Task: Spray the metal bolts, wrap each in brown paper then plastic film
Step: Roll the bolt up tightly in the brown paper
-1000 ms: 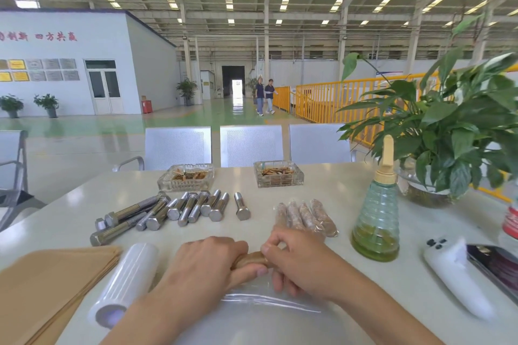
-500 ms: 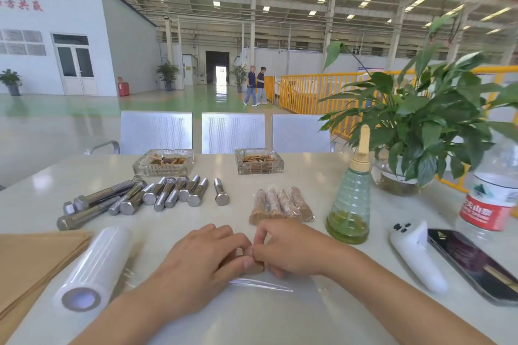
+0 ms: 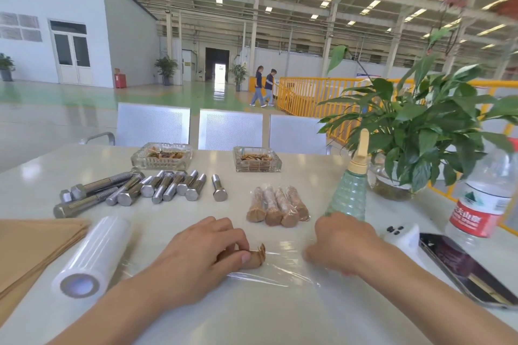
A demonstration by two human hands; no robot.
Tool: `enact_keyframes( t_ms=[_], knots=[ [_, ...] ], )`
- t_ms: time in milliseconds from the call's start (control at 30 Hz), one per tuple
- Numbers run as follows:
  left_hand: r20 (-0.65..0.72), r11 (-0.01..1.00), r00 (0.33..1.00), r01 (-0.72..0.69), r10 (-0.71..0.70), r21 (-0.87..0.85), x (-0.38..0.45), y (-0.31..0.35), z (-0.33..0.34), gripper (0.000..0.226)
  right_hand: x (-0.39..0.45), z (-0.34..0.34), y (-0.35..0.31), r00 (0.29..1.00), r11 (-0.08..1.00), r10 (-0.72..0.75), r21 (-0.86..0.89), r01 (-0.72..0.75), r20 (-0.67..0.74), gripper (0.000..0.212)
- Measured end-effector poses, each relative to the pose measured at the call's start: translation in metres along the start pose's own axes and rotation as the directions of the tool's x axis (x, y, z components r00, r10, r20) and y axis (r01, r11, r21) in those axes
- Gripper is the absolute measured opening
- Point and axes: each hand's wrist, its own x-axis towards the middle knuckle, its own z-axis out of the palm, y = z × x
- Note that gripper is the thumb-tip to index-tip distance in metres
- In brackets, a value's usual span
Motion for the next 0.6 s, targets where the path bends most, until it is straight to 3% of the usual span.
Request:
enact_keyframes(
  t_ms=[233,300,400,467,533,600],
  knots=[
    [0.012,1.000,1.000,0.021,-0.021,-0.001,0.001,-0.001,0.000,0.028,0.013,-0.001,-0.003,0.990,0.938,0.119,0.318,-0.138,0.079,0.002],
    [0.044,0.998,0.998,0.052,-0.051,-0.023,0.002,-0.001,-0.002,0.038,0.010,0.001,-0.003,0.990,0.914,0.123,0.382,-0.140,0.069,0.016],
    [0.077,0.970,0.992,0.117,-0.103,-0.211,0.003,-0.001,-0.006,0.041,0.005,0.004,-0.004,0.990,0.853,0.120,0.501,-0.143,0.078,0.026],
    [0.052,0.891,0.985,0.173,-0.166,-0.420,0.002,0.000,-0.008,0.040,0.003,0.005,-0.003,0.993,0.731,0.100,0.673,-0.111,0.055,0.022],
    [0.034,0.752,0.963,0.230,-0.267,-0.617,0.002,0.001,-0.009,0.038,-0.003,-0.001,-0.002,0.998,0.509,0.063,0.859,-0.057,0.029,0.018],
    [0.046,0.600,0.939,0.255,-0.341,-0.759,0.002,0.003,-0.011,0.035,-0.012,-0.012,-0.005,1.000,0.345,0.003,0.939,-0.005,0.004,0.017]
  ],
)
